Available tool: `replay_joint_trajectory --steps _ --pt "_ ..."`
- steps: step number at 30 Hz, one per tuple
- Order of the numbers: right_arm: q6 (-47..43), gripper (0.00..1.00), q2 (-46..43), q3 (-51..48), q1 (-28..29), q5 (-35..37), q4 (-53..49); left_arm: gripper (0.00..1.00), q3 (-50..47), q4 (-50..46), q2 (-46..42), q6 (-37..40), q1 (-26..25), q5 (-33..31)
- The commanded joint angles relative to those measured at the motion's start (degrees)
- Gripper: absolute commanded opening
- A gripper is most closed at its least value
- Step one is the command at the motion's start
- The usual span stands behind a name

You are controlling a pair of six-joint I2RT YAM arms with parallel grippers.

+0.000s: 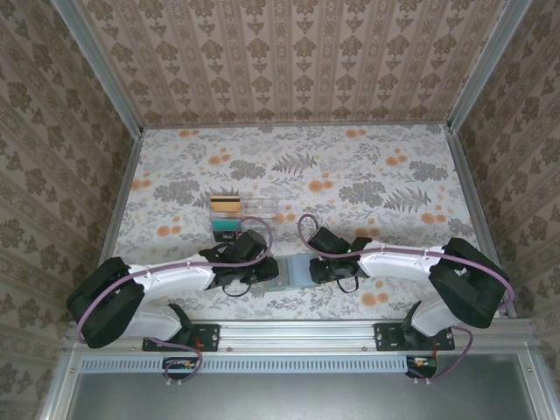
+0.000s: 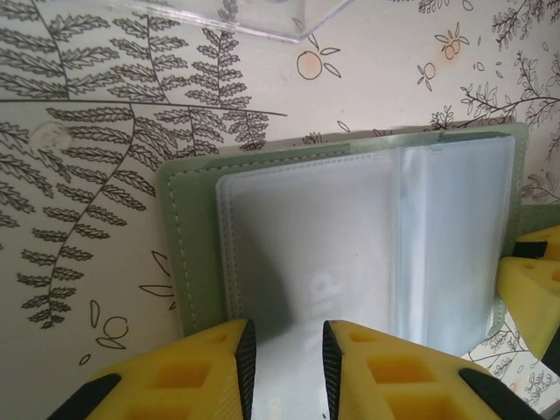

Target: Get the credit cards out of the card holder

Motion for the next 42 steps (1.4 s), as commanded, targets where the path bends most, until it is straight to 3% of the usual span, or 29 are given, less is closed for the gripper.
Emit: replay_joint_trajectory --steps 1,9,18,26,34,39,42 --pt "0.69 0.24 1.31 -0.88 0.23 -0.51 0.3 0.29 1.74 -2.83 0.02 1.04 -0.31 -0.42" --pt "0.8 0.24 1.43 -1.07 0.15 -0.75 0.57 0.29 1.13 -3.21 -1.5 1.19 -0.32 -1.04" --pt "0.88 0.24 1.44 -1.1 0.15 -0.77 0.48 0.28 1.99 1.83 3.8 2.08 -0.6 3.3" --pt "0.8 0.24 1.78 -0.97 0.15 -0.91 0.58 0.29 3.25 4.15 3.54 3.91 -1.02 4.67" --pt "0.71 0.24 2.5 -0.7 0.21 -1.22 0.85 0.49 4.35 5.68 2.48 5.56 -1.17 6.14" --pt "0.63 0.24 2.62 -0.62 0.15 -1.15 0.77 0.74 5.96 5.8 2.51 6.75 -1.23 7.22" --pt "0.66 0.24 2.51 -0.62 0.14 -1.06 0.84 0.8 7.14 5.48 3.03 7.53 -1.42 7.72"
